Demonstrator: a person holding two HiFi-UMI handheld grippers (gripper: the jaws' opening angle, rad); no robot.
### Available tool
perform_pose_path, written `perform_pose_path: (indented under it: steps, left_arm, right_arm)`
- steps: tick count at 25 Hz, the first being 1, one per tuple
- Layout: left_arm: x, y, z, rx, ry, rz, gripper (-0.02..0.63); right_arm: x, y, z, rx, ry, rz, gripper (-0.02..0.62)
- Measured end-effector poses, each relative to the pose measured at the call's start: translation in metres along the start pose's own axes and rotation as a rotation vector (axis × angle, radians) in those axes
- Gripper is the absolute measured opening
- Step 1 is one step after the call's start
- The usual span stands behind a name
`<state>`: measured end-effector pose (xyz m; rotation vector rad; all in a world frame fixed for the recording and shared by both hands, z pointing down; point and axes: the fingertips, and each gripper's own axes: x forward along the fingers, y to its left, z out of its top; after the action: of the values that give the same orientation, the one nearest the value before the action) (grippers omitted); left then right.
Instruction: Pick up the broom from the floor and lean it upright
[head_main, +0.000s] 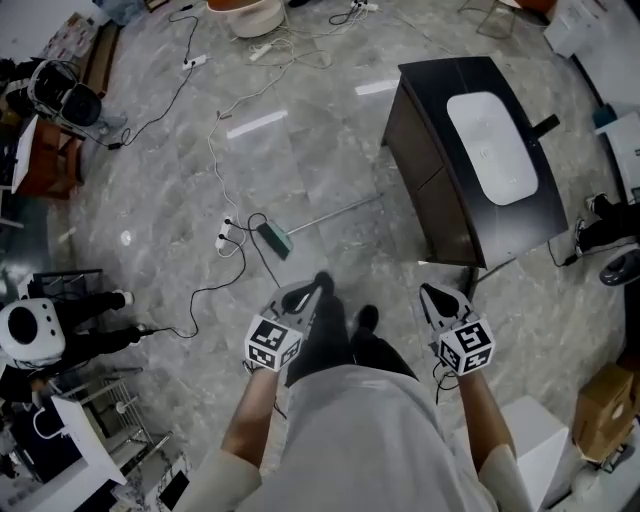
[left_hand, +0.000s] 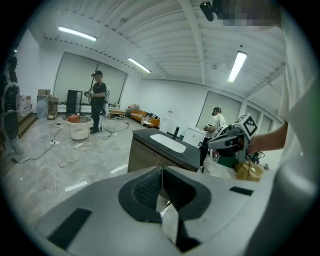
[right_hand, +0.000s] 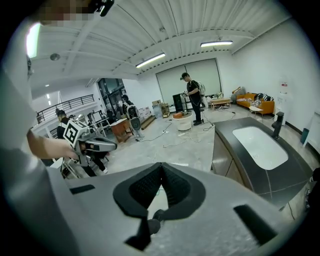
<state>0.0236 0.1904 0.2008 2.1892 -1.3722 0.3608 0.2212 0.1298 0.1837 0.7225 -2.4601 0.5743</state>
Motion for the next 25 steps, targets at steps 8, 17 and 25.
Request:
perform_pose_path:
  steps: [8, 17, 25]
  left_arm:
    - [0.043, 0.094, -0.001, -0.013, 0.05, -0.089, 0.009]
    - [0.105, 0.182, -0.028, 0.004, 0.092, -0.135, 0.009]
    - [0.173, 0.22, -0.072, -0.034, 0.127, -0.148, 0.009]
  right_arm:
    - [0.089, -0.003, 0.029, 0.021, 0.061, -0.035, 0.0]
    - [0.185, -0.026, 0.031, 0.052, 0.106, -0.072, 0.0]
    - [0.255, -0.073, -0.001, 0.119, 0.126, -0.063, 0.0]
